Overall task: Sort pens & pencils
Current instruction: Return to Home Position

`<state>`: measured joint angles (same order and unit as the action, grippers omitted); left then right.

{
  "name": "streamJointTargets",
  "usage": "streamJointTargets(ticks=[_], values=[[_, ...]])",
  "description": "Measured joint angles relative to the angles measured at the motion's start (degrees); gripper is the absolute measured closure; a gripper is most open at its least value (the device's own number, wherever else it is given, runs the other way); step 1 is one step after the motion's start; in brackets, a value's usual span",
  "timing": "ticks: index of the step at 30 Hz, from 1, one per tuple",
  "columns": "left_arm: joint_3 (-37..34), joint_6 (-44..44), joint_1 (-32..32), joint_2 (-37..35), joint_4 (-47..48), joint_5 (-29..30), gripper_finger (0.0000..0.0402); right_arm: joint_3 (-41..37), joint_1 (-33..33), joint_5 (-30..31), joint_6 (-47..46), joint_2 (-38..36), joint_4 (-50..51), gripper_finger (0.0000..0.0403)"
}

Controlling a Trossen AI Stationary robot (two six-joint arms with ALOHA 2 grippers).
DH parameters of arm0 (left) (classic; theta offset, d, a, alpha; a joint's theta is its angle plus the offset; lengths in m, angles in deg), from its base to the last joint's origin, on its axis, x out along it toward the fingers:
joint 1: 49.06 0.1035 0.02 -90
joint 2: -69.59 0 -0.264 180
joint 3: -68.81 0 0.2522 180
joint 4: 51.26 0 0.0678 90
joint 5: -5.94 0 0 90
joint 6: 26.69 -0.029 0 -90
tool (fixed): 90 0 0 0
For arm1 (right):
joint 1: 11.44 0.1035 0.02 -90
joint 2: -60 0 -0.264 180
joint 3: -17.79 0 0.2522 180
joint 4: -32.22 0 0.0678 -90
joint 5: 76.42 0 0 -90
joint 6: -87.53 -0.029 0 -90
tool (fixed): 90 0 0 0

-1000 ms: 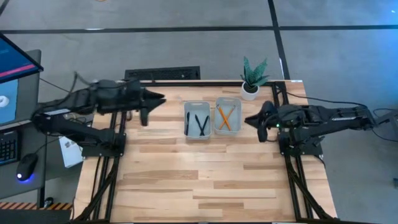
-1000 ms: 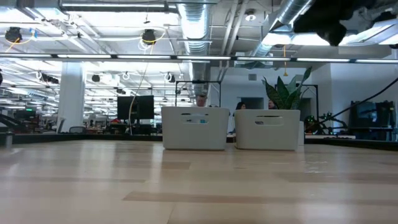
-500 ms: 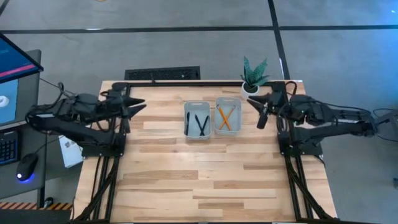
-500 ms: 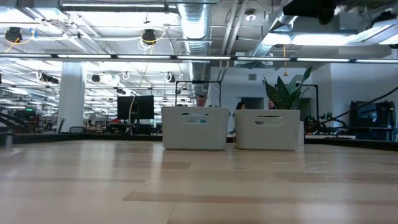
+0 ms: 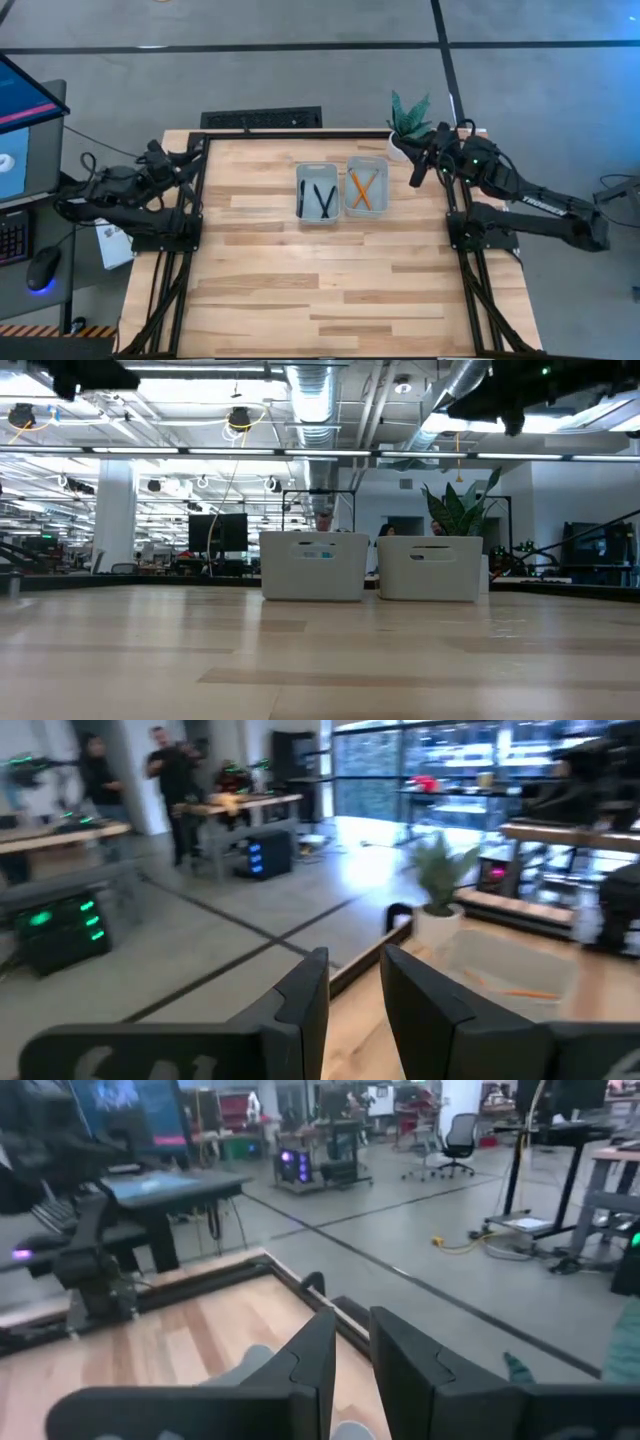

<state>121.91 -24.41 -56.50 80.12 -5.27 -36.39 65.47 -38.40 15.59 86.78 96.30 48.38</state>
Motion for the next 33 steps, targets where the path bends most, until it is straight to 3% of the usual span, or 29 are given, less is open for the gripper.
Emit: streamJointTargets(ticks=[8, 15, 29, 33], values=[[-10.3, 4.6, 0.0, -10.2, -1.0, 2.7, 0.0315, -9.7, -1.3, -3.4, -4.7, -2.7, -10.4, 0.0314], [-14.3, 6.4, 0.0, -9.4, -4.4, 4.1, 0.0315, -17.0, -1.3, -3.4, -7.7, -5.6, -19.6, 0.0314], [-14.3, 12.1, 0.0, -9.5, -6.2, 3.9, 0.0315, -23.6, -1.3, -3.1, -10.1, -10.8, -23.2, 0.0314], [-14.3, 10.7, 0.0, -9.5, -10.5, -3.8, 0.0315, -24.6, -1.4, -3.0, -11.2, -12.3, -23.3, 0.0314]])
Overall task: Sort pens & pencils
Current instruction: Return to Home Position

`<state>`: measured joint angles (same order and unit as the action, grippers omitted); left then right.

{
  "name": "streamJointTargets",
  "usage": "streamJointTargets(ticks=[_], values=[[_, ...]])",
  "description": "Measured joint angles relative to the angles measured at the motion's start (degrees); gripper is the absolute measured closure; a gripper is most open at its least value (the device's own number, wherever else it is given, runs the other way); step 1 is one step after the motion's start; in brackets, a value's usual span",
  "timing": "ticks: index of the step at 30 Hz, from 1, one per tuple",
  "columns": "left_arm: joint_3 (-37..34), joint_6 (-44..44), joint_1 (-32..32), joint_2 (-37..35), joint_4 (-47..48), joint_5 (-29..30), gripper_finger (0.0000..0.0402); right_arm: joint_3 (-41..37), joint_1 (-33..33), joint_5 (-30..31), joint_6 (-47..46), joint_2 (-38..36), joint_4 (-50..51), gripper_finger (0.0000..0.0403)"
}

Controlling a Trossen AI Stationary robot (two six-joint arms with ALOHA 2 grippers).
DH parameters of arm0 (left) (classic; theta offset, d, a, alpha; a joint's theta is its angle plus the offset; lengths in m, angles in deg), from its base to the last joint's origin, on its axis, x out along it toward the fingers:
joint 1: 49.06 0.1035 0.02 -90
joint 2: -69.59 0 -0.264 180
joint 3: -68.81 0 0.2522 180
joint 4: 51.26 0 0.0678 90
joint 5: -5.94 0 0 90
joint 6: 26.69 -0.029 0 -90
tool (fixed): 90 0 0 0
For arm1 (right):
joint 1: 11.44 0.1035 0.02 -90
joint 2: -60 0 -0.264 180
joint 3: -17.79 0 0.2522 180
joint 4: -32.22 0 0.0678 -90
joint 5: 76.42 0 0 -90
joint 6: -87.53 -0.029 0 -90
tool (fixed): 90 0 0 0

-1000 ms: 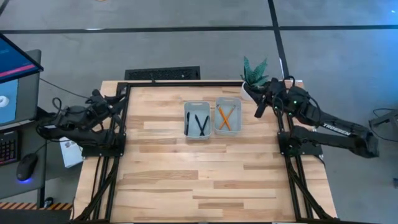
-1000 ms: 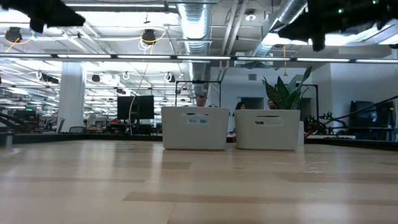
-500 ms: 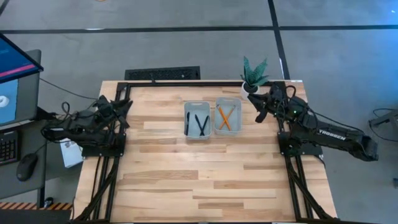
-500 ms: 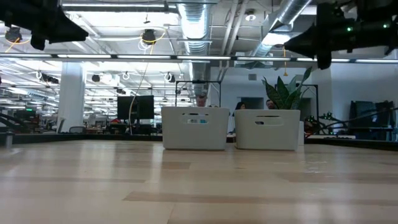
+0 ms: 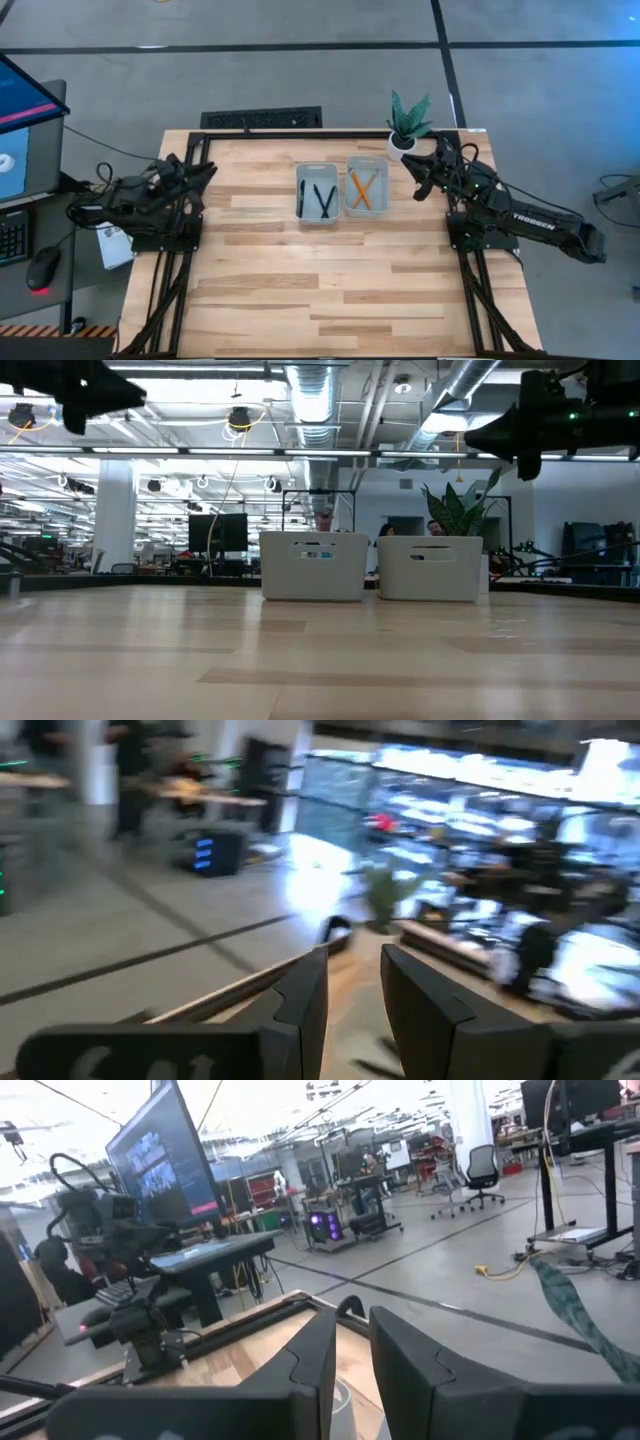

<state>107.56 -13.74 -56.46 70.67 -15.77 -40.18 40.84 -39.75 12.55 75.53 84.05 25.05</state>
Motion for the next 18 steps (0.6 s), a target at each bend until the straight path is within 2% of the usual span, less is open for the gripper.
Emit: streamJointTargets(ticks=[3, 11, 14, 16, 18], values=[[0.0, -3.0, 0.0, 0.0, -3.8, -4.5, 0.0315, 0.0, -0.3, 0.0, 0.0, -0.3, 0.1, 0.0314], [0.0, -7.0, 0.0, 2.6, -10.4, -5.7, 0.0315, 0.0, -2.4, 0.0, -0.1, -0.3, 0.1, 0.0314], [0.0, -8.7, 0.0, 5.4, -8.7, -2.4, 0.0315, 0.0, -2.9, -0.2, -0.1, -0.2, 0.1, 0.0314], [0.0, -6.2, 0.4, 7.5, -6.8, 0.5, 0.0315, 0.0, -3.0, -0.2, -0.1, -0.2, 0.1, 0.0314], [0.0, -5.0, 1.3, 9.3, -5.9, 0.8, 0.0315, 0.0, -3.0, -0.4, -0.1, -0.2, 0.1, 0.0314]])
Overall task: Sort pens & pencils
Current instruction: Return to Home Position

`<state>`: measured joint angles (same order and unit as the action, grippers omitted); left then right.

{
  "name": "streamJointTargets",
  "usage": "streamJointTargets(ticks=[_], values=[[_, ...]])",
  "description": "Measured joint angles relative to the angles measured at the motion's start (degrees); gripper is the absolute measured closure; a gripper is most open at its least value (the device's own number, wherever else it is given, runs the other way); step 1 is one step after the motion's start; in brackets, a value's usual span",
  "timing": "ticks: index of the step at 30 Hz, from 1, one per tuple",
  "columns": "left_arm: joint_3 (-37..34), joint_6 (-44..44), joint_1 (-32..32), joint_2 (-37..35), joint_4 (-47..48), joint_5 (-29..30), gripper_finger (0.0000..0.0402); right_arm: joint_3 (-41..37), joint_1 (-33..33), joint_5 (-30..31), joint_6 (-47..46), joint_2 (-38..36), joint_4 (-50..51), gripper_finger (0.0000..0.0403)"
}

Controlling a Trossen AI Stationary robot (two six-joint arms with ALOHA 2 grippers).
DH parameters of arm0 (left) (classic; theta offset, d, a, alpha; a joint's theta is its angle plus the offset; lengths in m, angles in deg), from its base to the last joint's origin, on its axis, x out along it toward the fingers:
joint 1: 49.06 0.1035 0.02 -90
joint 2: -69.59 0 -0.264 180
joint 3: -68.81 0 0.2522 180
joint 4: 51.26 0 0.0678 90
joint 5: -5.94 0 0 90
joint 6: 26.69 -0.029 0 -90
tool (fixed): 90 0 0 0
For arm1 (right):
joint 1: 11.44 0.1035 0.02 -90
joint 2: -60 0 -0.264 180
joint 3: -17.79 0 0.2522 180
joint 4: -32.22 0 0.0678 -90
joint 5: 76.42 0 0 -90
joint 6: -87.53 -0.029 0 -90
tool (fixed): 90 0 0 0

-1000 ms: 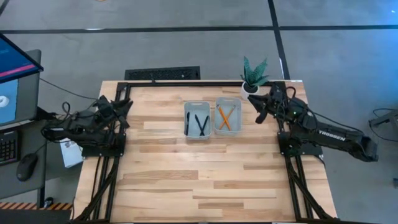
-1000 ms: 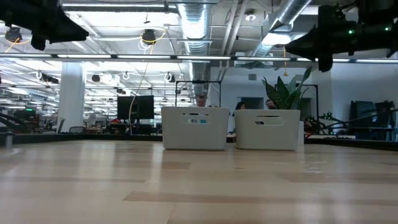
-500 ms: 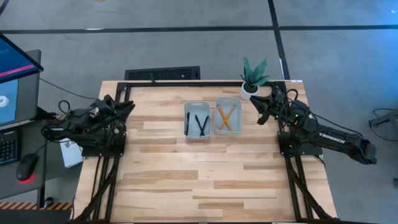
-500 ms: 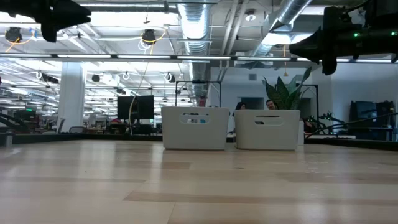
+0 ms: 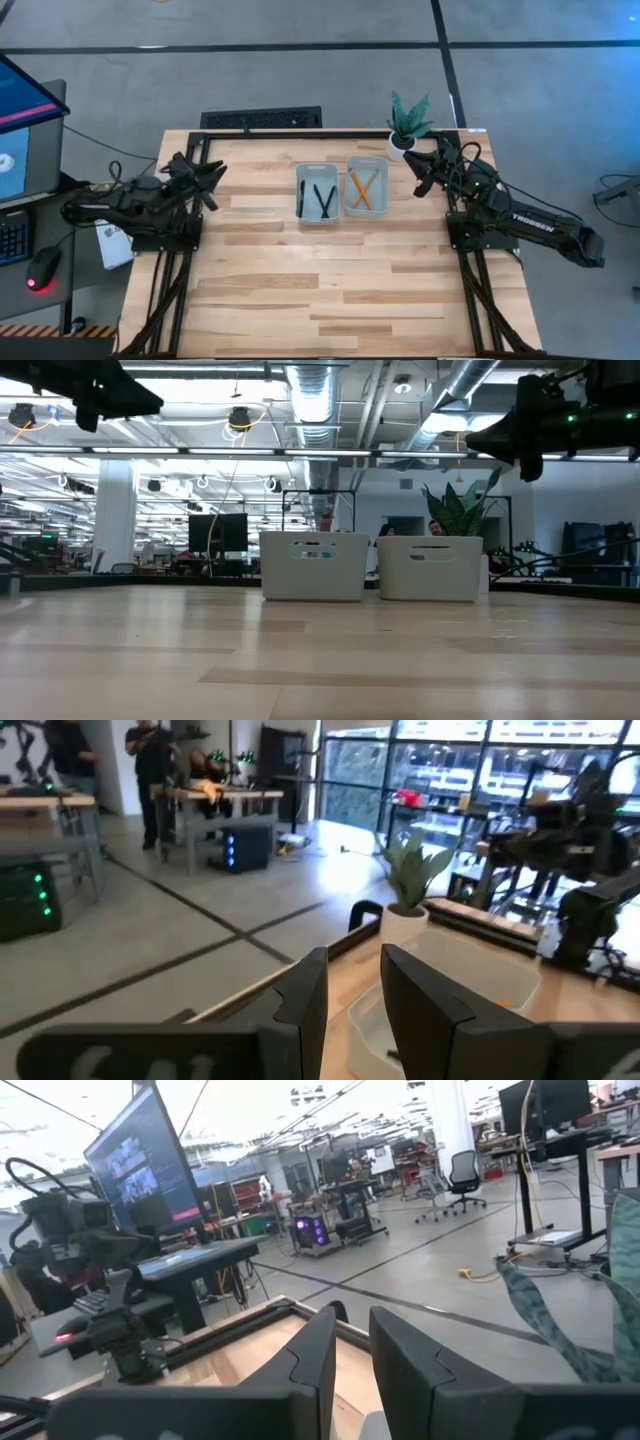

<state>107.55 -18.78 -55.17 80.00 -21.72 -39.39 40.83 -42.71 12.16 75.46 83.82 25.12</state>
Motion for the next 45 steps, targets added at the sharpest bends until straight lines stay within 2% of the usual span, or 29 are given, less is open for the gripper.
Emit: streamJointTargets(ticks=[3, 8, 14, 19, 25, 32, 45], values=[[-1.0, 0.4, 2.2, 2.6, -3.8, -1.5, 0.0315, 0.0, 0.0, 0.0, 0.0, 0.0, 0.2, 0.0314], [-7.5, -1.3, 8.1, 5.3, -16.7, -9.9, 0.0315, 0.0, 0.0, -0.1, -0.1, 0.1, 0.3, 0.0314], [-10.7, -0.2, 17.1, 5.2, -14.0, -13.7, 0.0315, 0.0, 0.1, -1.4, -0.6, 0.1, 0.4, 0.0314], [-14.8, 0.6, 24.1, 4.9, -16.6, -18.5, 0.0315, 0.0, 0.0, -1.8, -0.3, 0.1, 0.7, 0.0314], [-16.9, 0.2, 30.1, -0.8, -15.7, -23.4, 0.0315, 0.0, 0.0, -1.7, 0.9, 0.1, 1.6, 0.0314], [-16.9, 0.5, 32.8, -10.5, -5.8, -24.6, 0.0315, 0.0, -0.5, -1.5, 2.5, 0.0, 2.1, 0.0314], [-17.0, 0.3, 32.8, -10.3, -1.3, -25.8, 0.0315, 0.0, -3.4, -1.5, 6.2, -2.7, 2.5, 0.0314]])
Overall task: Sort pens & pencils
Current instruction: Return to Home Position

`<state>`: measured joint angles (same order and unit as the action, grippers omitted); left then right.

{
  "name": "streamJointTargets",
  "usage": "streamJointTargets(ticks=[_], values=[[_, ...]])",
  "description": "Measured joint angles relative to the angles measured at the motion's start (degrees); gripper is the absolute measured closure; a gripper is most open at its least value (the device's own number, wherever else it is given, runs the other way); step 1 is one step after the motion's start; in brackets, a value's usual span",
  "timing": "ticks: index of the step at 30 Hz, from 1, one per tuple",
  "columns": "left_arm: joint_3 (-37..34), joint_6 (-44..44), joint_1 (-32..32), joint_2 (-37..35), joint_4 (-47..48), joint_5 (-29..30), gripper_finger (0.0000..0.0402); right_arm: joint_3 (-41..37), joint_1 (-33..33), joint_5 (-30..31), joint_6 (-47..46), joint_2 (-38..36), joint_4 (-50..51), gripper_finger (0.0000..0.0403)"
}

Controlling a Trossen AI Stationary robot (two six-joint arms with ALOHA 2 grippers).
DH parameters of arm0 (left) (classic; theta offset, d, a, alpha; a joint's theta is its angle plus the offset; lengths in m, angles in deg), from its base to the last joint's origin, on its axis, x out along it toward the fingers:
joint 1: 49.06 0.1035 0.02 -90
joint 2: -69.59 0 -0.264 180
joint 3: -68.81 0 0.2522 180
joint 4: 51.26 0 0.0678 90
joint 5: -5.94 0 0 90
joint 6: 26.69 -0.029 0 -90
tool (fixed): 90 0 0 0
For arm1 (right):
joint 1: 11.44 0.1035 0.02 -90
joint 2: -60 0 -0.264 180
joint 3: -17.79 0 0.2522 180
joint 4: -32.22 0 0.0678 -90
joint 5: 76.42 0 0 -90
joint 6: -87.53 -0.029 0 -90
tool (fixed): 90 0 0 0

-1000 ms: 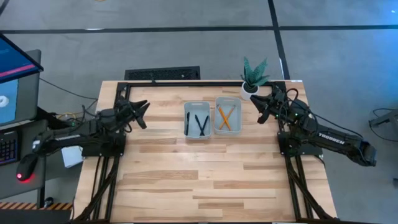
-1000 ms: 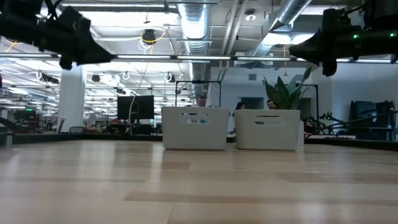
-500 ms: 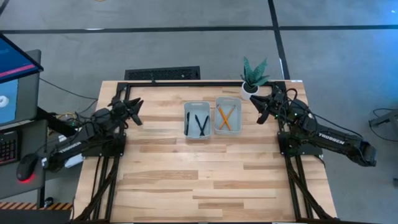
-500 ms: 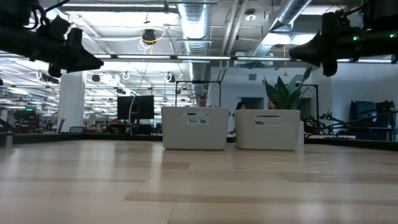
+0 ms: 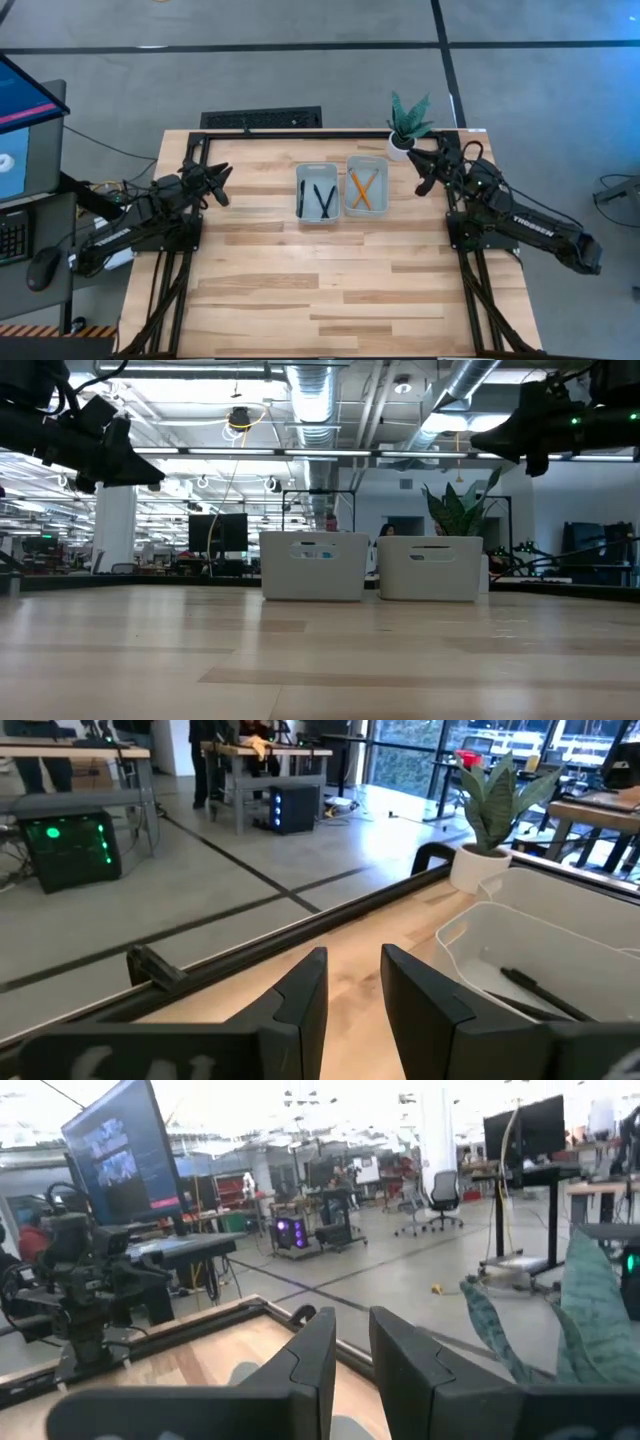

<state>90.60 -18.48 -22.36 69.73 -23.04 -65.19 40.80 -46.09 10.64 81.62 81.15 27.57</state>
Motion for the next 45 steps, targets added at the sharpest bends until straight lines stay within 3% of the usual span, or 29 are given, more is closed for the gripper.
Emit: streamJointTargets(ticks=[5, 9, 26, 30, 45], values=[[0.0, 0.0, 0.0, 0.0, 0.0, 0.3, 0.0315, -4.0, 0.0, 0.9, -0.4, -2.9, -2.0, 0.0314], [0.0, -0.2, 0.0, 0.0, -0.1, 0.4, 0.0315, -8.5, 0.0, 1.3, -1.1, -6.6, -9.4, 0.0314], [0.0, -3.2, 0.0, 0.0, -0.1, 3.0, 0.0315, -8.9, -2.0, 1.8, -1.2, -21.2, 8.0, 0.0314], [0.1, -4.3, 0.0, -0.1, -3.9, 2.7, 0.0315, -8.9, -2.2, 1.9, -1.1, -21.0, 9.4, 0.0314], [0.1, -5.9, 0.0, 0.0, -0.1, 2.9, 0.0315, -8.9, -3.7, 1.9, -1.6, -21.0, 12.3, 0.0314]])
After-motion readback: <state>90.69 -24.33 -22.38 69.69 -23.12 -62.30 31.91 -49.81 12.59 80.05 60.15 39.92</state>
